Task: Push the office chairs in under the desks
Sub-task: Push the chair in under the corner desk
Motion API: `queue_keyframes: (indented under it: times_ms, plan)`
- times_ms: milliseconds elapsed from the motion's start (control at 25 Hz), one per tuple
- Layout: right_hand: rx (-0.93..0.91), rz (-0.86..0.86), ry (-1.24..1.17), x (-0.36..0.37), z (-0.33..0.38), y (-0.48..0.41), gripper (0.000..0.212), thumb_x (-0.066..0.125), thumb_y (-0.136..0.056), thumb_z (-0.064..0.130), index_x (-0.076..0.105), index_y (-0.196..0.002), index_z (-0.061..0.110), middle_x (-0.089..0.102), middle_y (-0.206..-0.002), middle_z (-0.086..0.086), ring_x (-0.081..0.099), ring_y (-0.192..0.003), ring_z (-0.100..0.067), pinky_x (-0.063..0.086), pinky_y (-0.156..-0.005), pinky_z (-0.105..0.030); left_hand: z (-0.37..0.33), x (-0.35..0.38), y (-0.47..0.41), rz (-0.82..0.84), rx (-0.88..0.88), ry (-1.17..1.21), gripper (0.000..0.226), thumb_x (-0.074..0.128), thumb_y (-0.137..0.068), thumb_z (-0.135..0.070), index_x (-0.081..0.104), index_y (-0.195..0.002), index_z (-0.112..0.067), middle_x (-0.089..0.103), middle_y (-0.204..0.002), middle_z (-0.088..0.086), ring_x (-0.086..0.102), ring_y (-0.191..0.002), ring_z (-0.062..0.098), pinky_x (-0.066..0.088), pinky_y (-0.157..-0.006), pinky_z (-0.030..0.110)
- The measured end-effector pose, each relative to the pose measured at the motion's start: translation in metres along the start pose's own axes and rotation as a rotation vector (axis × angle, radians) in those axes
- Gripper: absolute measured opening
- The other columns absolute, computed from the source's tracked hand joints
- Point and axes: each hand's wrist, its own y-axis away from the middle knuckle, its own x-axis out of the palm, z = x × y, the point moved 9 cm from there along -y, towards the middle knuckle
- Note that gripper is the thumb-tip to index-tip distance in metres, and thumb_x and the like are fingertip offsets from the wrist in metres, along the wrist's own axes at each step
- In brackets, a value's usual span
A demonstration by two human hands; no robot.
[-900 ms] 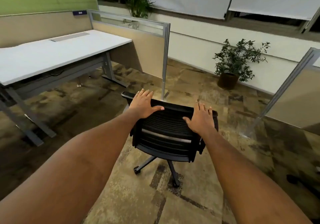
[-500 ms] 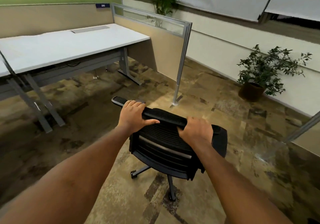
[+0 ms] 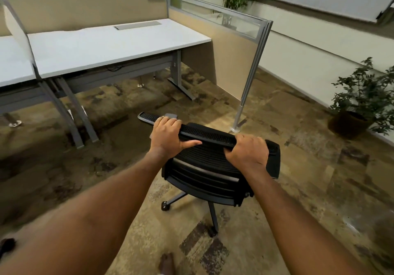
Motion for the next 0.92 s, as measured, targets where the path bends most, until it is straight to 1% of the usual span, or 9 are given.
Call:
queue_keyframes:
  times_ms: [160, 280, 440, 600, 680, 720, 840, 920]
  plan:
    - [-0.045, -0.017, -0.012, 0.021, 0.004, -0.049, 0.038, 0.057, -0.07, 0.059, 0.063, -0.077, 0.022, 0.063, -0.072, 0.002, 0.06, -0.071, -0.023, 0.041, -0.067, -0.033, 0.019, 0.016, -0.031, -0.108, -0.023, -0.026, 0.084, 0.045, -0.067, -0.09, 0.064, -0.077, -0.009, 0.067, -0.081, 0.006, 0.061, -0.083, 0.026, 0.043, -0.089, 0.039]
    - [-0.062, -0.033, -0.025, 0.038, 0.009, -0.101, 0.034, 0.061, -0.068, 0.053, 0.062, -0.074, 0.02, 0.063, -0.07, 0.001, 0.061, -0.069, -0.025, 0.042, -0.065, -0.034, 0.04, 0.036, -0.066, -0.166, -0.036, -0.025, 0.082, 0.047, -0.067, -0.09, 0.062, -0.07, -0.009, 0.065, -0.074, 0.007, 0.06, -0.077, 0.026, 0.045, -0.084, 0.039]
    - [-0.102, -0.059, -0.034, 0.059, 0.021, -0.167, 0.035, 0.06, -0.068, 0.05, 0.067, -0.08, 0.018, 0.065, -0.071, -0.001, 0.062, -0.071, -0.028, 0.043, -0.066, -0.035, 0.07, 0.057, -0.113, -0.232, -0.038, -0.005, 0.082, 0.049, -0.068, -0.088, 0.061, -0.07, -0.007, 0.063, -0.072, 0.008, 0.059, -0.073, 0.028, 0.047, -0.081, 0.041]
    - [-0.11, -0.076, -0.074, 0.086, 0.038, -0.239, 0.031, 0.054, -0.067, 0.05, 0.062, -0.07, 0.021, 0.06, -0.064, 0.002, 0.059, -0.064, -0.027, 0.038, -0.06, -0.034, 0.112, 0.087, -0.161, -0.218, -0.075, 0.017, 0.081, 0.049, -0.068, -0.088, 0.061, -0.071, -0.007, 0.062, -0.073, 0.008, 0.058, -0.074, 0.029, 0.046, -0.084, 0.043]
    - [-0.13, -0.085, -0.101, 0.099, 0.054, -0.272, 0.031, 0.053, -0.066, 0.05, 0.059, -0.067, 0.02, 0.058, -0.062, 0.001, 0.057, -0.061, -0.028, 0.034, -0.058, -0.033, 0.137, 0.101, -0.184, -0.203, -0.09, 0.015, 0.081, 0.048, -0.069, -0.088, 0.061, -0.073, -0.008, 0.061, -0.075, 0.007, 0.058, -0.077, 0.028, 0.045, -0.087, 0.043]
    - [-0.138, -0.075, -0.114, 0.107, 0.061, -0.289, 0.031, 0.054, -0.066, 0.05, 0.058, -0.067, 0.019, 0.058, -0.062, 0.001, 0.057, -0.061, -0.028, 0.035, -0.058, -0.033, 0.148, 0.108, -0.195, -0.19, -0.101, 0.012, 0.081, 0.047, -0.07, -0.088, 0.061, -0.075, -0.008, 0.061, -0.076, 0.007, 0.058, -0.08, 0.028, 0.044, -0.09, 0.043]
    - [-0.147, -0.056, -0.1, 0.124, 0.08, -0.336, 0.032, 0.055, -0.067, 0.053, 0.059, -0.071, 0.022, 0.059, -0.066, 0.003, 0.056, -0.065, -0.024, 0.043, -0.062, -0.034, 0.183, 0.128, -0.227, -0.145, -0.15, -0.03, 0.083, 0.042, -0.07, -0.09, 0.061, -0.079, -0.01, 0.062, -0.081, 0.006, 0.057, -0.089, 0.028, 0.04, -0.096, 0.041]
    - [-0.155, -0.05, -0.099, 0.138, 0.093, -0.373, 0.031, 0.058, -0.068, 0.053, 0.058, -0.072, 0.022, 0.059, -0.068, 0.004, 0.056, -0.066, -0.023, 0.044, -0.065, -0.035, 0.209, 0.145, -0.251, -0.1, -0.193, -0.039, 0.084, 0.037, -0.071, -0.091, 0.061, -0.084, -0.011, 0.063, -0.088, 0.005, 0.056, -0.097, 0.028, 0.036, -0.1, 0.041]
